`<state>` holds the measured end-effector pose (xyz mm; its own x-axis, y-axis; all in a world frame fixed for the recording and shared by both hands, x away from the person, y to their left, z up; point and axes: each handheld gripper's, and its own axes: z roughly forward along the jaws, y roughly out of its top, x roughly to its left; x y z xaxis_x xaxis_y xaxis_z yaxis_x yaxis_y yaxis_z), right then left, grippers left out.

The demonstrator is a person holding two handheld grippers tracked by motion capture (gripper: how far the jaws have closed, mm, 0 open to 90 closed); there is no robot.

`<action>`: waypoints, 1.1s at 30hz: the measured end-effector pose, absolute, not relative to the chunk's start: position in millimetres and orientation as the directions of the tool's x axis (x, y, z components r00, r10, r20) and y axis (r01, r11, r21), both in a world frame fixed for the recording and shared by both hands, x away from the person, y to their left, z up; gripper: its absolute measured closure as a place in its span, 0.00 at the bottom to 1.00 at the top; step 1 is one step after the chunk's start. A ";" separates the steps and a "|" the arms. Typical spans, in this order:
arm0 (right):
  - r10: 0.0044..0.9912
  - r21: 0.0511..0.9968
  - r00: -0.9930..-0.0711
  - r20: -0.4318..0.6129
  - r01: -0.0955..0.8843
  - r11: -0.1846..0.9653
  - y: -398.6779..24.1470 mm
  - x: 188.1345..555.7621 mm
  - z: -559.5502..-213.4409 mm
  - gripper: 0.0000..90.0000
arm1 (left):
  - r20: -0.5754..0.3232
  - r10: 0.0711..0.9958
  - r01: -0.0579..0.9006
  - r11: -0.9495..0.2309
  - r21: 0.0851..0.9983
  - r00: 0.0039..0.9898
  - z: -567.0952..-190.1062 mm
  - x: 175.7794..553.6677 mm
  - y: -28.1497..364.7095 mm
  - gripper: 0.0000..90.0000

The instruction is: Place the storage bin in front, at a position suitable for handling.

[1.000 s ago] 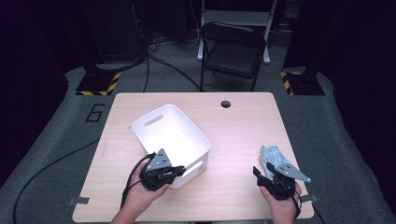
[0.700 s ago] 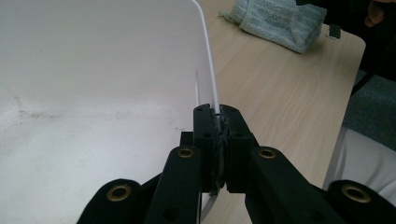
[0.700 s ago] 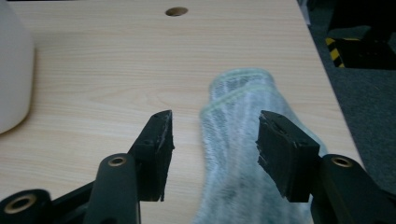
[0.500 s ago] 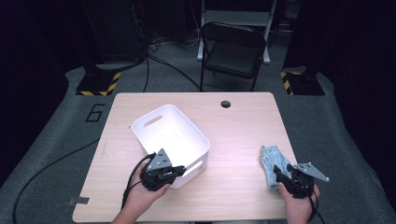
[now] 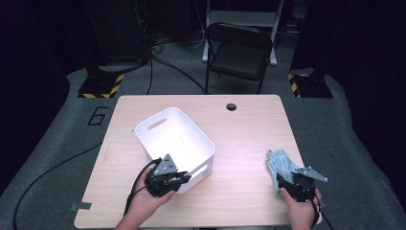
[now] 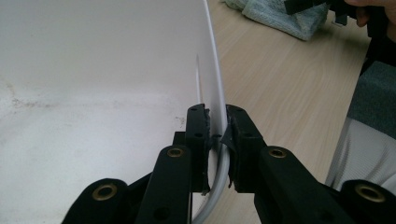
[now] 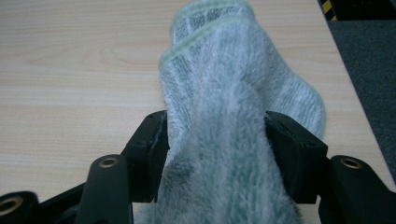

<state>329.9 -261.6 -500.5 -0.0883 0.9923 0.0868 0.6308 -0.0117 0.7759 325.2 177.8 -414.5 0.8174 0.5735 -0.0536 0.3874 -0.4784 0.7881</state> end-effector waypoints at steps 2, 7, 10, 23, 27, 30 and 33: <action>0.992 0.765 -0.091 0.092 0.644 -0.012 -260.4 331.1 -503.7 0.45 | -0.053 0.569 0.385 -0.481 0.788 0.820 -415.0 326.3 178.5 0.90; 0.991 0.740 -0.102 0.082 0.672 0.008 -261.4 333.7 -509.2 0.48 | -0.066 0.565 0.387 -0.472 0.792 0.823 -415.6 326.3 178.4 0.92; 0.991 0.733 -0.087 0.105 0.679 -0.018 -262.1 334.5 -511.7 0.58 | -0.066 0.563 0.385 -0.470 0.794 0.824 -415.8 325.9 177.7 0.93; 0.970 0.776 -0.189 0.153 0.631 0.000 -242.0 328.3 -495.8 0.74 | -0.060 0.571 0.384 -0.468 0.796 0.819 -415.9 323.1 173.9 0.94; 0.957 0.783 -0.247 0.153 0.621 0.035 -224.4 324.6 -491.3 0.74 | -0.058 0.571 0.383 -0.469 0.796 0.819 -415.9 321.6 171.8 0.94; 0.947 0.784 -0.287 0.143 0.616 0.069 -211.9 324.0 -491.0 0.74 | -0.063 0.573 0.388 -0.465 0.796 0.817 -416.2 320.9 170.8 0.94; 0.937 0.782 -0.323 0.132 0.615 0.102 -198.3 323.9 -491.7 0.74 | -0.073 0.574 0.392 -0.456 0.799 0.816 -416.9 321.1 170.6 0.93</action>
